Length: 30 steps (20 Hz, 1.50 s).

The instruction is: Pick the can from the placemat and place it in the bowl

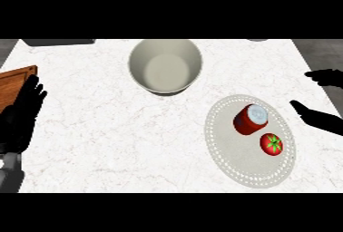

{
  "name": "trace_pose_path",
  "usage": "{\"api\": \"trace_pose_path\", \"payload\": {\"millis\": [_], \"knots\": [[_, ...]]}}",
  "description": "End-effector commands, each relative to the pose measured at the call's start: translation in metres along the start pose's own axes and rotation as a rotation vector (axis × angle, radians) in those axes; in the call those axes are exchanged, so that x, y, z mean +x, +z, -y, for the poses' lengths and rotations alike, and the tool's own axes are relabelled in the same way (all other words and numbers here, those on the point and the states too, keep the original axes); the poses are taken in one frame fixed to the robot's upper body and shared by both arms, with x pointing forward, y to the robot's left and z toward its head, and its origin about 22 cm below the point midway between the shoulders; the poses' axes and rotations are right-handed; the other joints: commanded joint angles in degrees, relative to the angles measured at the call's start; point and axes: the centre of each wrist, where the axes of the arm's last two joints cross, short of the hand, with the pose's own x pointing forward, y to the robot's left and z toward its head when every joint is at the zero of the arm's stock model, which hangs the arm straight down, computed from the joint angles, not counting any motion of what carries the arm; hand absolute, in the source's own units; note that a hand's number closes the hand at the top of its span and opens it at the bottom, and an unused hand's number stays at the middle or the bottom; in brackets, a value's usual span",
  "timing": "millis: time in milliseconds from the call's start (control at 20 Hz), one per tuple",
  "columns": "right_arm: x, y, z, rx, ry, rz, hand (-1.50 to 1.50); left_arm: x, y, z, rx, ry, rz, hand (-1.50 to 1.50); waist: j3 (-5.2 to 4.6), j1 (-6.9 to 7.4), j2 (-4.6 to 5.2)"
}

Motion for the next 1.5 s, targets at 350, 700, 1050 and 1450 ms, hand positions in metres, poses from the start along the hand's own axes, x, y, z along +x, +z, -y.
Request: {"api": "trace_pose_path", "payload": {"millis": [350,700,1050,1450], "knots": [[0.008,0.099,-0.060,-0.322,0.266,-0.186,-1.50,-0.006,0.010,-0.011,0.013,-0.059,0.047,0.00,0.64,0.82,0.14],[0.090,0.117,-0.051,-0.430,0.348,-0.308,-1.50,0.001,0.003,0.015,-0.028,-0.047,0.082,0.00,0.80,4.10,1.08],[0.137,0.093,-0.043,-0.273,0.448,-0.381,-1.50,0.010,0.004,0.022,-0.056,-0.054,0.091,0.00,0.84,5.58,1.16],[0.114,0.036,-0.059,0.039,0.560,-0.574,-1.50,0.015,-0.003,0.044,-0.060,-0.038,0.107,0.00,0.83,5.74,1.54]]}}
